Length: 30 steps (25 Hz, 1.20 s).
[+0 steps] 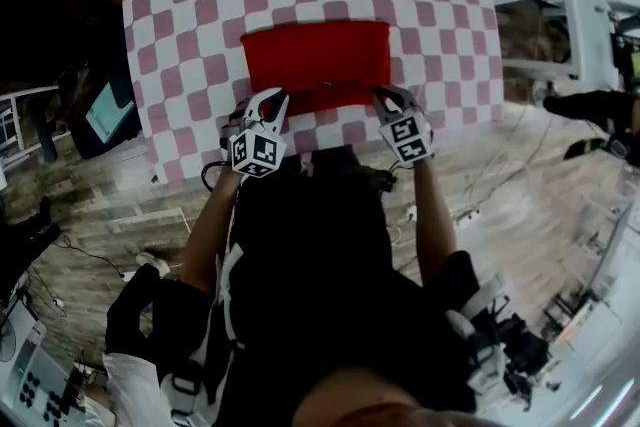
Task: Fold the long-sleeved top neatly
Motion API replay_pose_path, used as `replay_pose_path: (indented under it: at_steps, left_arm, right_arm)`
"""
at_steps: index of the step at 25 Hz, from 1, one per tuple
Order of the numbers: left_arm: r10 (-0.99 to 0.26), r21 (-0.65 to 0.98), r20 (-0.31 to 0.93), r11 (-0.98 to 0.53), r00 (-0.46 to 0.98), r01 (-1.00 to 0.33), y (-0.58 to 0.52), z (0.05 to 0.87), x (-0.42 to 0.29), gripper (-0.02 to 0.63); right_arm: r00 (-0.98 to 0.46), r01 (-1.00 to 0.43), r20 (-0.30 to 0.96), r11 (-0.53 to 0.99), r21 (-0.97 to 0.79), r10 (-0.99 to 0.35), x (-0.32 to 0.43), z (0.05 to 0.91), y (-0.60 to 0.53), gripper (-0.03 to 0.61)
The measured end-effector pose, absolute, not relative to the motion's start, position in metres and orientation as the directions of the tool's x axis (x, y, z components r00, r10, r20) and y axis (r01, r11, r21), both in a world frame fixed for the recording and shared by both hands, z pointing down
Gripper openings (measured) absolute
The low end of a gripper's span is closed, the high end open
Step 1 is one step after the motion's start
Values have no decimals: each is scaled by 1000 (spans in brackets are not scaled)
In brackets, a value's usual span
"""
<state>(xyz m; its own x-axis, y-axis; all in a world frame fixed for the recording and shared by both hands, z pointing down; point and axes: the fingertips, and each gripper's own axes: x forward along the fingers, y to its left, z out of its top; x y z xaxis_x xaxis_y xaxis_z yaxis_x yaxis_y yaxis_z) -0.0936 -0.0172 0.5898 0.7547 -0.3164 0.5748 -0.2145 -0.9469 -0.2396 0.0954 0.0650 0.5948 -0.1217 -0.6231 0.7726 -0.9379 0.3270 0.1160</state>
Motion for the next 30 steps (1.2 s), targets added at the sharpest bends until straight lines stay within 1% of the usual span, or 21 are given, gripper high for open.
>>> replay_pose_path:
  at_steps: [9, 19, 22, 25, 30]
  left_arm:
    - [-266, -246, 645, -960, 716, -135, 15, 642, -99, 28]
    - [-179, -120, 706, -984, 685, -133, 35, 672, -106, 29]
    - [-158, -87, 708, -987, 688, -136, 39, 671, -110, 34]
    - [-159, -78, 704, -986, 692, -147, 40, 665, -115, 84]
    - [-171, -68, 660, -983, 732, -168, 43, 643, -124, 87]
  right_arm:
    - [-109, -942, 828, 324, 91, -550, 92, 643, 89, 31]
    - [-102, -948, 848, 310, 76, -520, 92, 657, 106, 32]
    - [-100, -948, 857, 310, 72, -505, 91, 659, 112, 34]
    - [-107, -946, 858, 318, 68, -502, 88, 655, 117, 34]
    - [-126, -951, 826, 304, 56, -549, 82, 630, 120, 34]
